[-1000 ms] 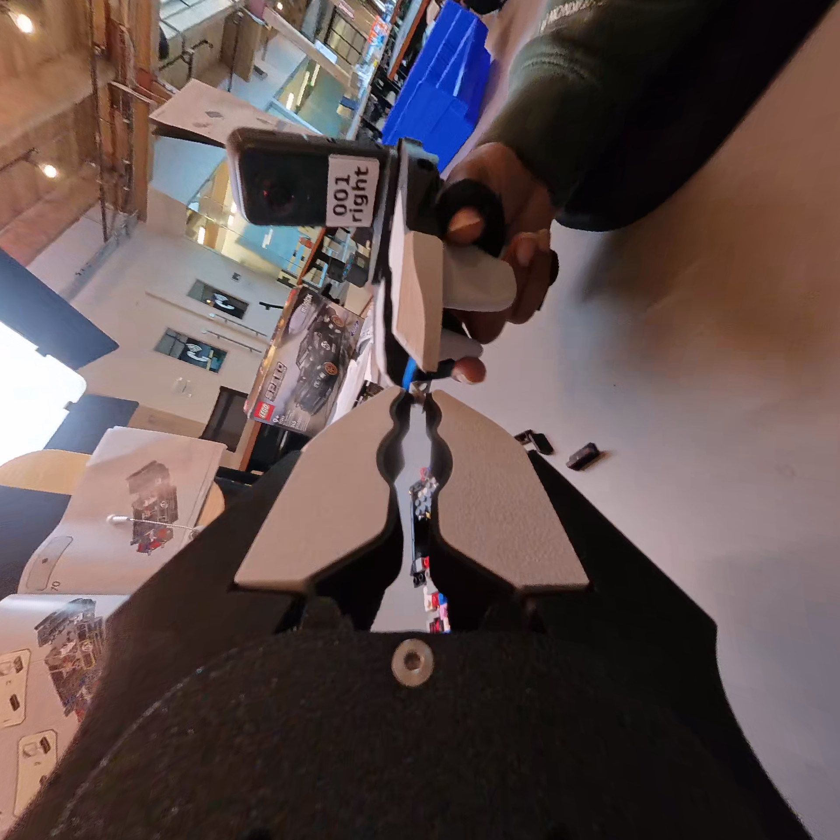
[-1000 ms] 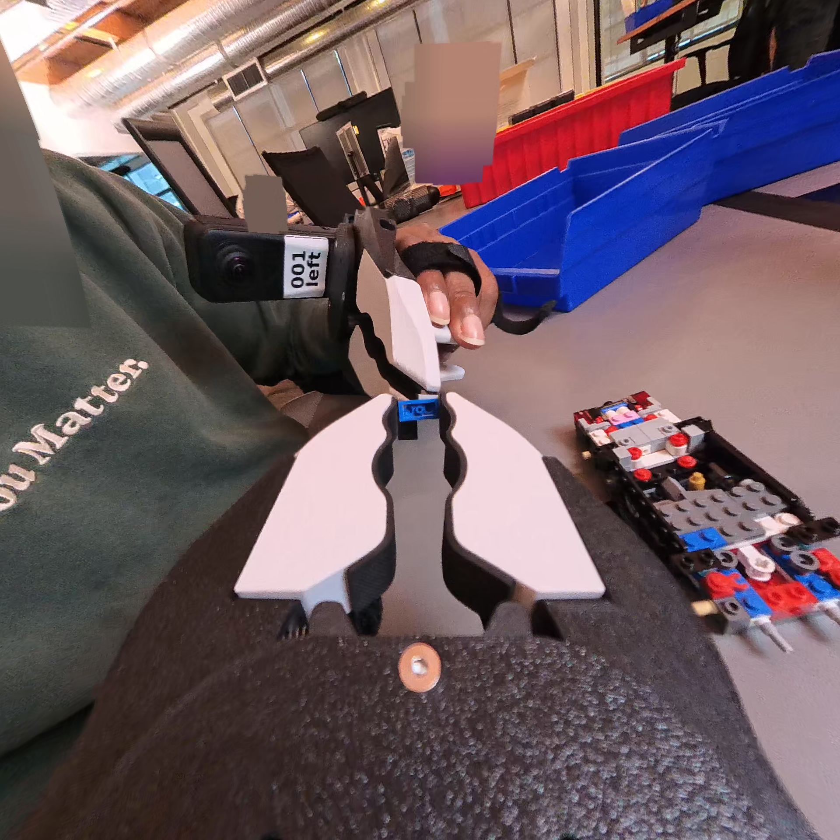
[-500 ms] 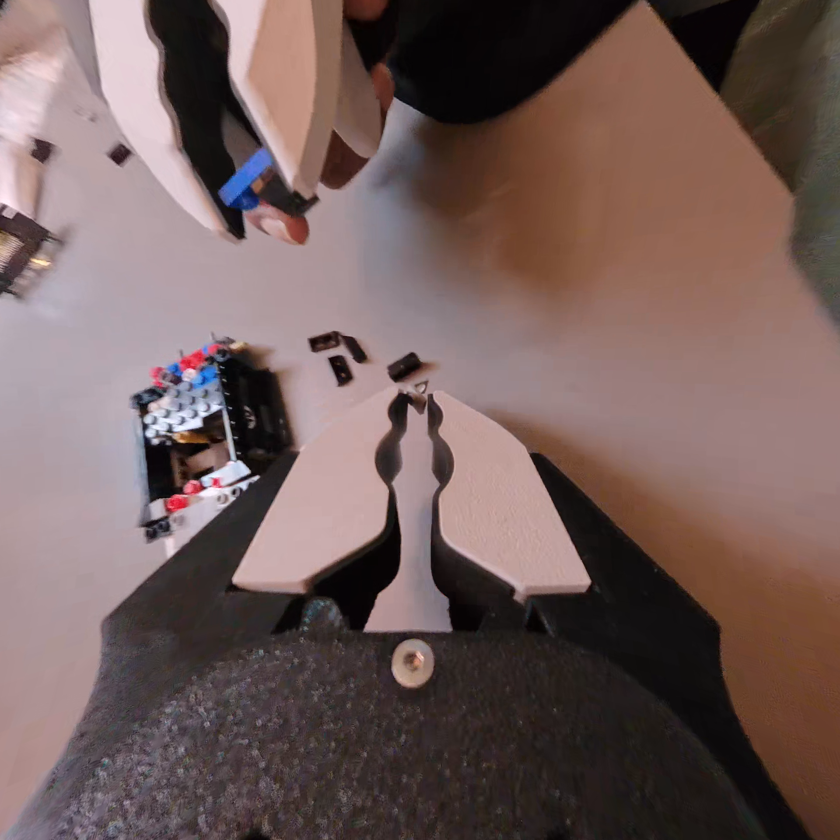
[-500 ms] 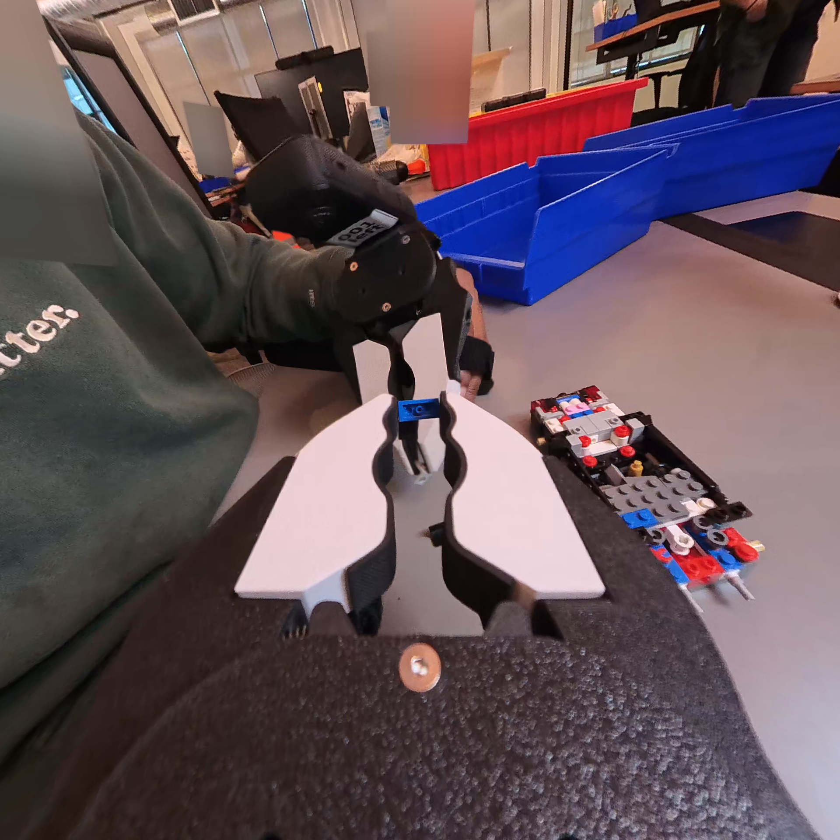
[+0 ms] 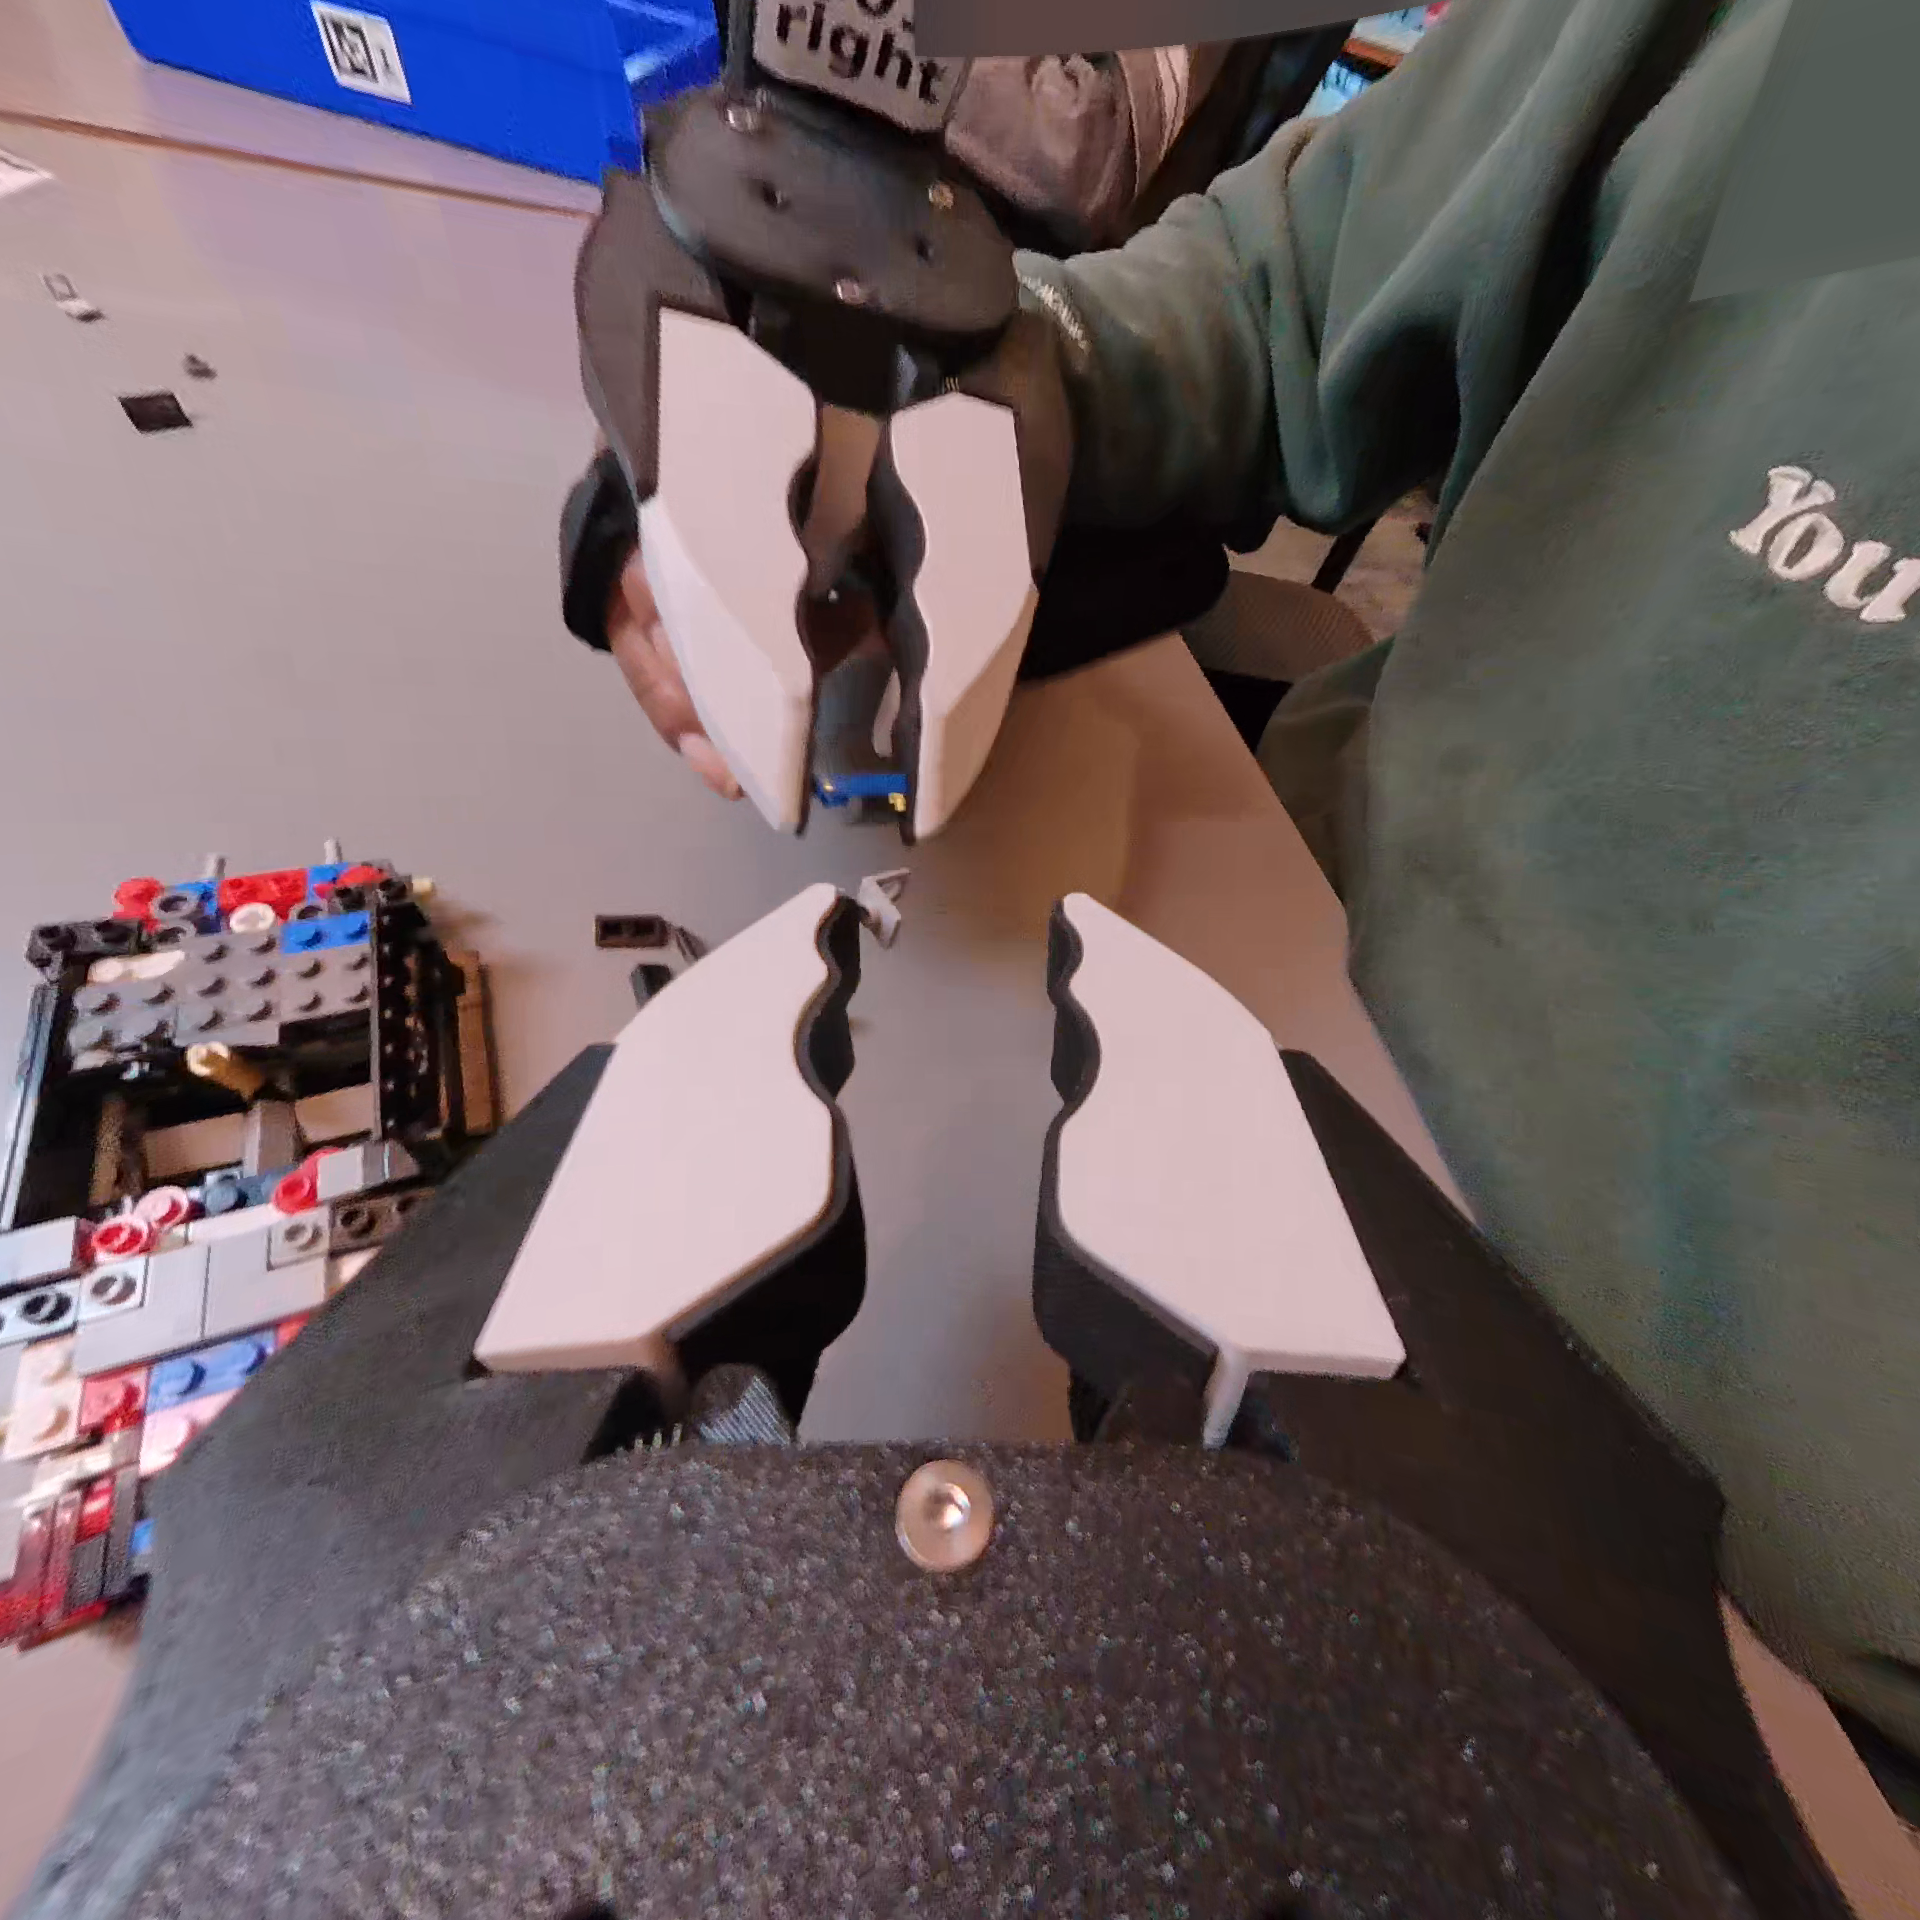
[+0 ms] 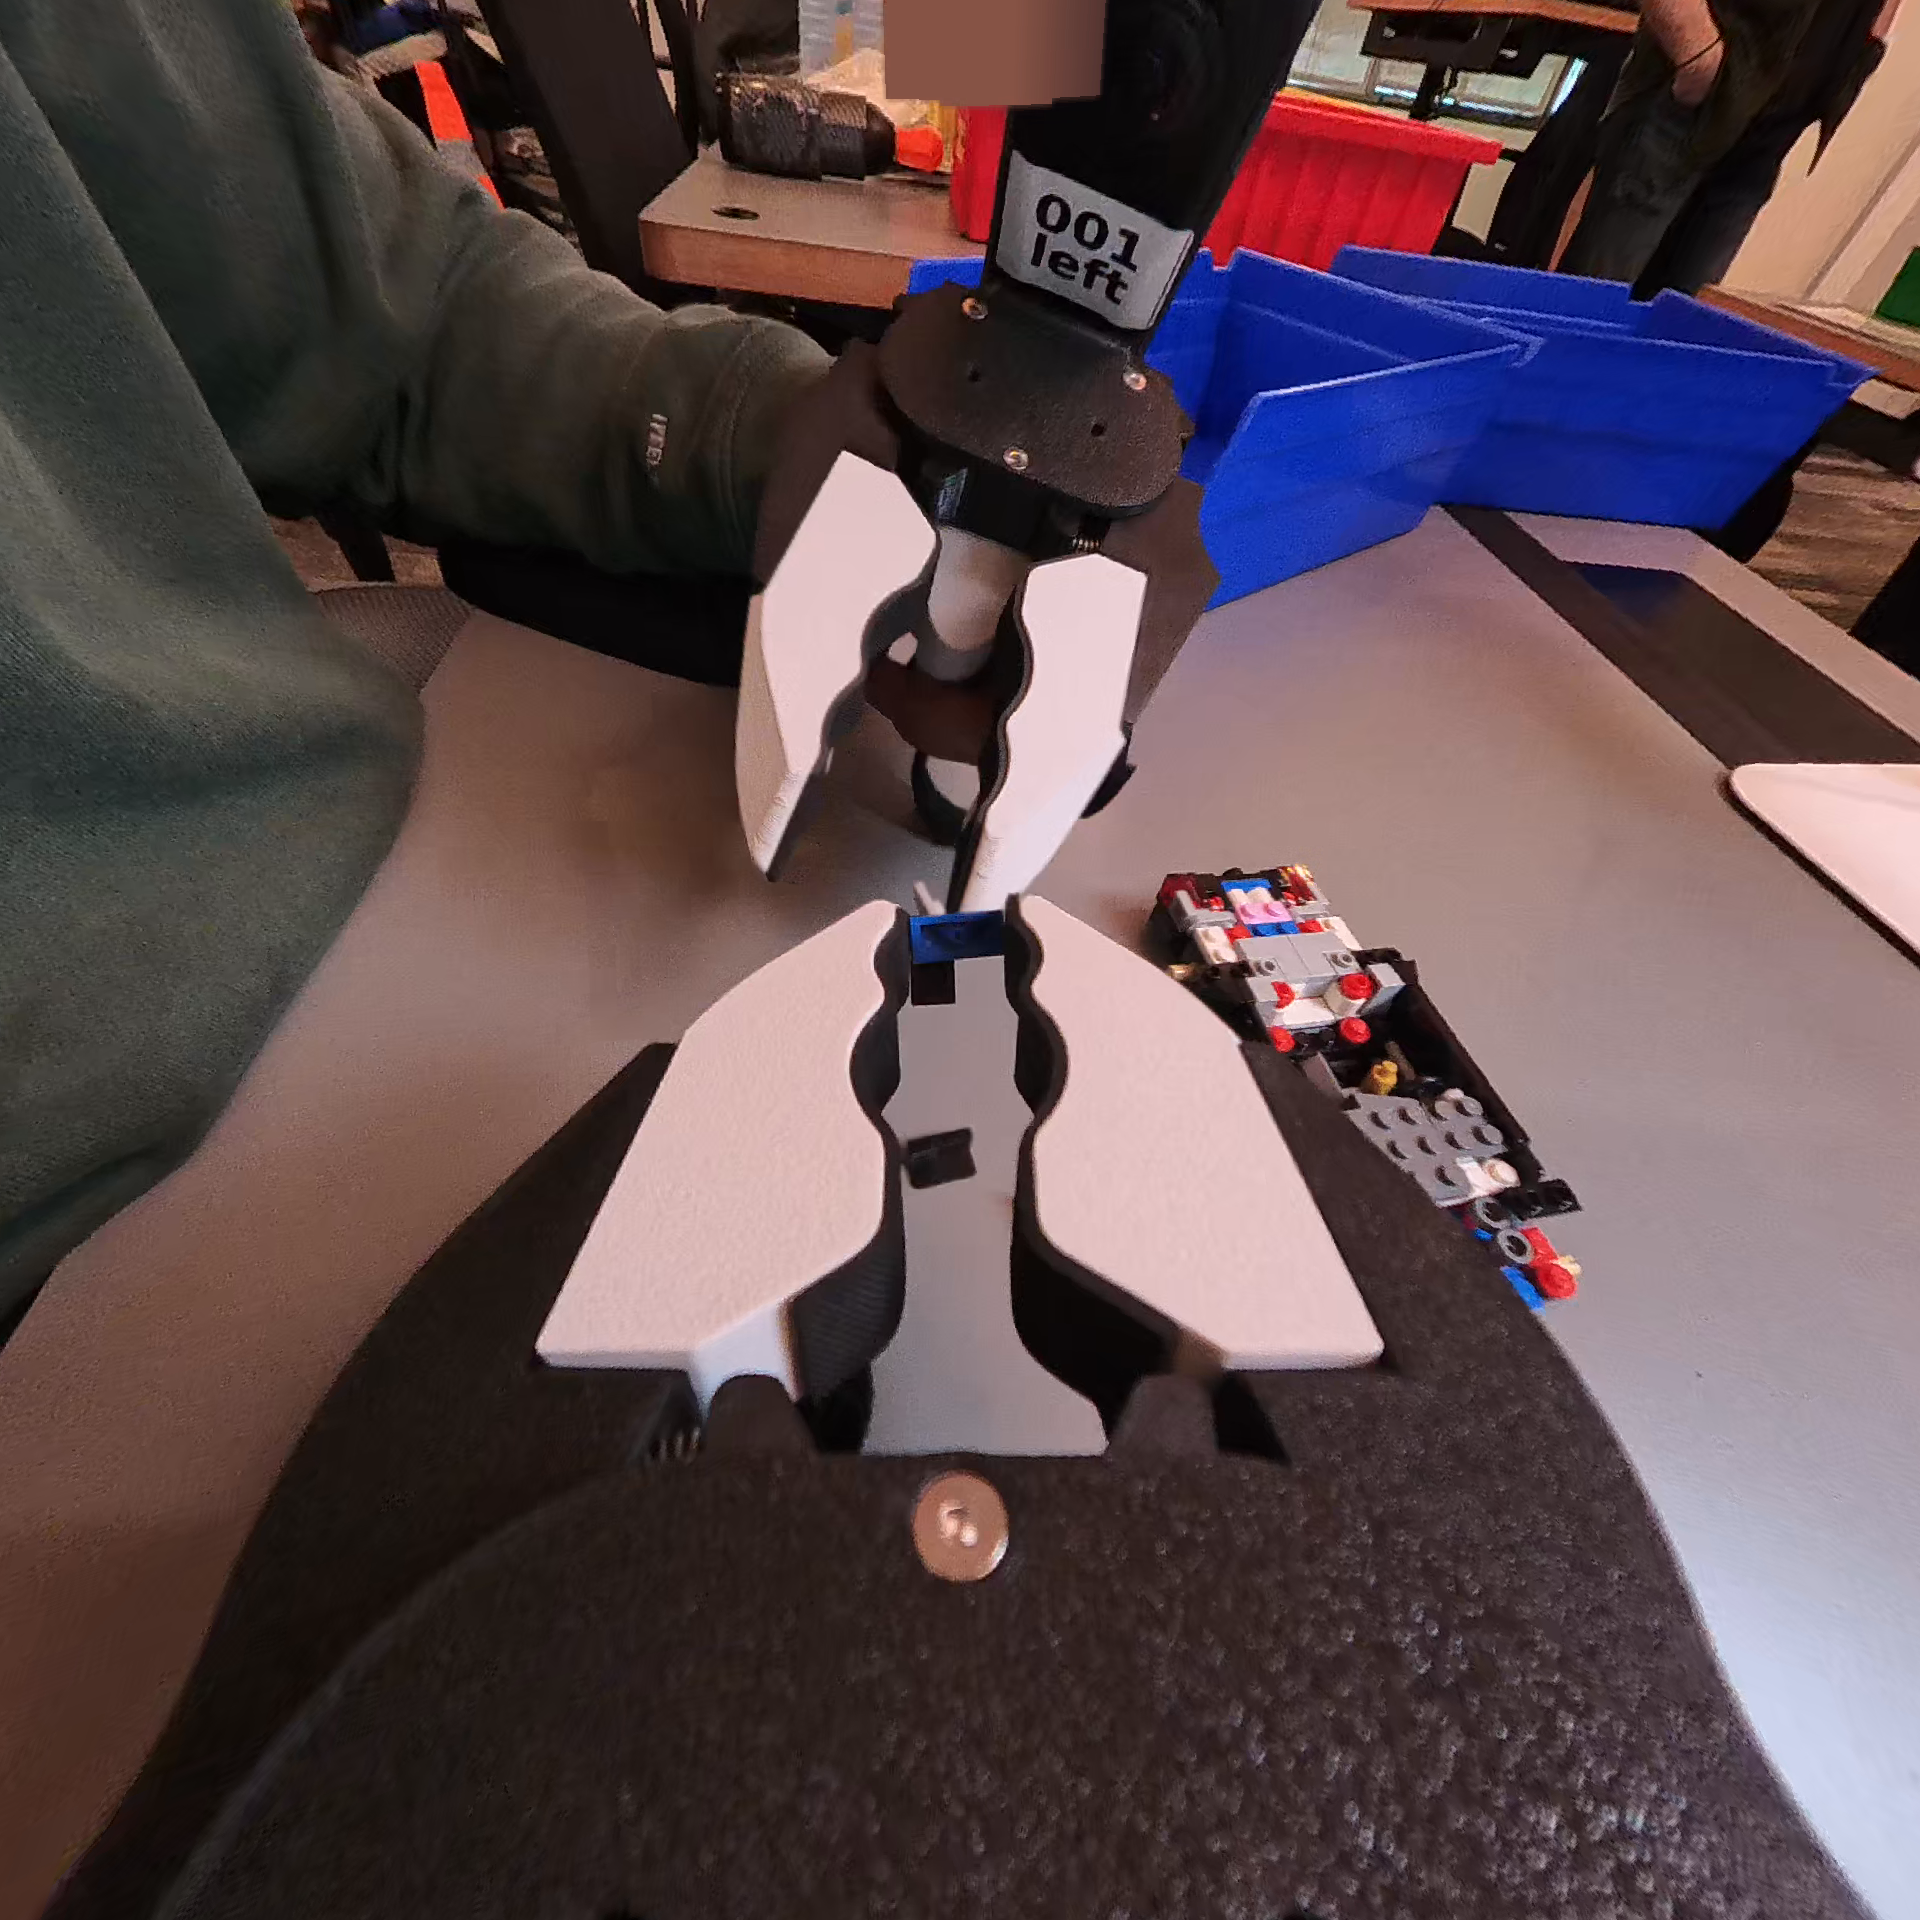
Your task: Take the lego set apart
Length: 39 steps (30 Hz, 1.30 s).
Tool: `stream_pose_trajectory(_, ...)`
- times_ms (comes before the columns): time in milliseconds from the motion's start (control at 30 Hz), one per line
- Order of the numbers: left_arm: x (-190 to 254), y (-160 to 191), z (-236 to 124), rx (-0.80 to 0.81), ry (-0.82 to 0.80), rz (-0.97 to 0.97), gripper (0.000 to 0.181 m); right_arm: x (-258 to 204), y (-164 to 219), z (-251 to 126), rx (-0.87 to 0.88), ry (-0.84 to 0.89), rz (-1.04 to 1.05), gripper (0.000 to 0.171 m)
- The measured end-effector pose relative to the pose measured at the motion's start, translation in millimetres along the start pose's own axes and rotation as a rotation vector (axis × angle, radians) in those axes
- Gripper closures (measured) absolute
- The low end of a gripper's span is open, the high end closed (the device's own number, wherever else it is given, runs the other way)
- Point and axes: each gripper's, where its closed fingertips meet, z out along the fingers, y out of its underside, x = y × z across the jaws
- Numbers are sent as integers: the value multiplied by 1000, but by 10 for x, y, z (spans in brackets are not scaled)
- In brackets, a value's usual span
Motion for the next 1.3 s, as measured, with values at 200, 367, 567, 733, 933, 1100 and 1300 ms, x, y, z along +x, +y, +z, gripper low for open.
stream_pose_trajectory(200, -79, -44, -24, 33, -35, -32, 144, -118, 130, 88, -83, -30, -64, 154)
stream_pose_trajectory(367, -162, -28, -62, 24, -77, -52, 151, -77, 132, 88, -85, -8, -58, 154)
stream_pose_trajectory(567, -137, -148, -43, 148, 46, -282, 154, 21, -83, 19, 18, 108, -175, 154)
stream_pose_trajectory(733, 44, -498, -154, 383, 211, -312, 155, -37, -479, -122, 271, 71, -96, 154)
stream_pose_trajectory(933, 222, -758, -174, 536, 393, -408, 155, -122, -721, -225, 440, -19, 3, 154)
stream_pose_trajectory(1100, 211, -824, -160, 602, 457, -511, 158, -141, -792, -252, 489, -38, 21, 154)
stream_pose_trajectory(1300, 250, -818, -168, 611, 503, -528, 164, -130, -835, -280, 533, -63, 68, 154)
